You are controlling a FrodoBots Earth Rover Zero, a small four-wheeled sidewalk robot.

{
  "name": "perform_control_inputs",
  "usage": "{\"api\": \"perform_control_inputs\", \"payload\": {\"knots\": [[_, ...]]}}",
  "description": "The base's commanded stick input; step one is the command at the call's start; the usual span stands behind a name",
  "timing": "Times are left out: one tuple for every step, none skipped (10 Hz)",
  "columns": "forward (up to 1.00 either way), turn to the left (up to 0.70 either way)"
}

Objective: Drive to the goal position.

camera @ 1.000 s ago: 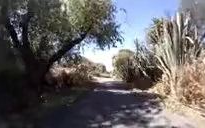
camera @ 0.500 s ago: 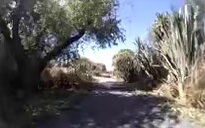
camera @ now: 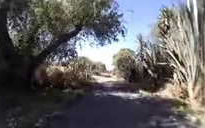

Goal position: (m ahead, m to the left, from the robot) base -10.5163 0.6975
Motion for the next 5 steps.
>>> {"api": "perform_control_inputs", "payload": {"knots": [[0.85,0.00],[0.85,0.00],[0.85,0.00],[0.85,0.00],[0.85,-0.04]]}}
